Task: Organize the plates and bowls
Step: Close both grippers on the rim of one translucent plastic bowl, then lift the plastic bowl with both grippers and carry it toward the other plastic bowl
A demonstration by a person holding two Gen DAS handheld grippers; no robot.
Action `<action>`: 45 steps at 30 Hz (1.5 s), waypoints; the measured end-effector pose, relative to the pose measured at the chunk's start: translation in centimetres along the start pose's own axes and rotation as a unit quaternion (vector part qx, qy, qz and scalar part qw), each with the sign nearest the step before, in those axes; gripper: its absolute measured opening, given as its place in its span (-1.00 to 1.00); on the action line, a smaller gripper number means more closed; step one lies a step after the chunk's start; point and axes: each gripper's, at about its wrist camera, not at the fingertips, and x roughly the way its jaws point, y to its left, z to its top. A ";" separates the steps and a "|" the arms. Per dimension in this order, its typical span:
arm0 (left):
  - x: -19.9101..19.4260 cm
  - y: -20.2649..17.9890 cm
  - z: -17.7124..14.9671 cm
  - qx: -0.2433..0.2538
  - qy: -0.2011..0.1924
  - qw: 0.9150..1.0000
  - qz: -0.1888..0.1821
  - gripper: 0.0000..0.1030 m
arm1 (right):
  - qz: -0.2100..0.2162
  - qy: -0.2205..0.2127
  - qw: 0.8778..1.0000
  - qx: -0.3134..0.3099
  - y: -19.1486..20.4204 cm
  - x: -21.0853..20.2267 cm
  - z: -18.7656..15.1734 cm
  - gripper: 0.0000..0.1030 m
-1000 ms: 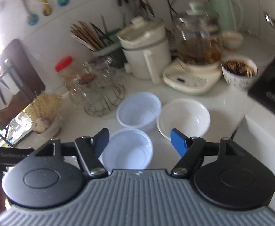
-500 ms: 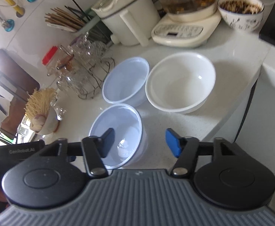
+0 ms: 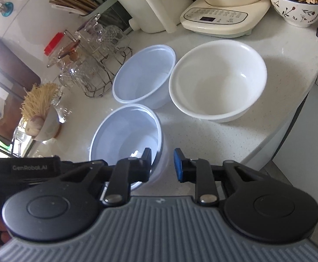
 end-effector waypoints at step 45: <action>-5.2 4.0 -2.6 -0.054 -0.058 0.995 0.064 -0.60 | 0.058 0.012 0.994 -0.094 6.1 2.8 -0.5 -0.72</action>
